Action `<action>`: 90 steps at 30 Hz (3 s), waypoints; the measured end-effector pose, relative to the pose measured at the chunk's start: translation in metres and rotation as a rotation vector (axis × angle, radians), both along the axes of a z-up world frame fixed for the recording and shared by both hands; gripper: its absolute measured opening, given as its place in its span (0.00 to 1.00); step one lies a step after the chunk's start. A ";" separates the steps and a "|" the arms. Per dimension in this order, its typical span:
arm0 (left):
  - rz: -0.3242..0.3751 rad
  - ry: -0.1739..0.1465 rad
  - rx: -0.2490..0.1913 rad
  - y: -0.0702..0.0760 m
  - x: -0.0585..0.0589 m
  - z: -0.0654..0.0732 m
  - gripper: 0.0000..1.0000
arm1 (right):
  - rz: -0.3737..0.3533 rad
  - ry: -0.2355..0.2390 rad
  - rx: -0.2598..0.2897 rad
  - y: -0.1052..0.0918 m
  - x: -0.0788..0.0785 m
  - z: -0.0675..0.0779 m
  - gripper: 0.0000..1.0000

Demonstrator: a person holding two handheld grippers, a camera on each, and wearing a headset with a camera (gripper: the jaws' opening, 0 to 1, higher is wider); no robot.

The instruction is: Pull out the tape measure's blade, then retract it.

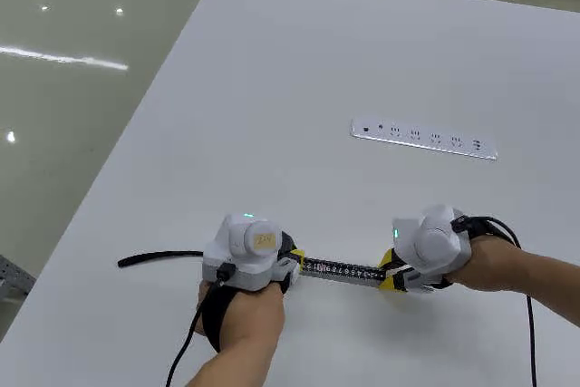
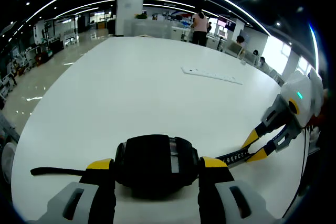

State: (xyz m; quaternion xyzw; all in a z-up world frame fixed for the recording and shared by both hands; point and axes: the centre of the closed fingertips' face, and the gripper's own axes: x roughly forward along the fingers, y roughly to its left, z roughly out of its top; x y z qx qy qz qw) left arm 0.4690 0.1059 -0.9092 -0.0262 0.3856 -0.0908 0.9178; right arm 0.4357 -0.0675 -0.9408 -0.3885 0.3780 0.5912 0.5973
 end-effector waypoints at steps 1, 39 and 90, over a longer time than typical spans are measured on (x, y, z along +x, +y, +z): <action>0.000 0.001 0.000 0.000 0.000 0.000 0.60 | 0.000 -0.001 0.001 0.001 0.000 0.000 0.14; -0.005 -0.003 -0.003 0.000 -0.001 0.000 0.60 | 0.018 -0.002 0.039 0.046 0.002 -0.002 0.14; -0.023 0.001 0.001 -0.001 0.000 0.000 0.59 | 0.045 -0.003 0.102 0.093 0.006 0.001 0.14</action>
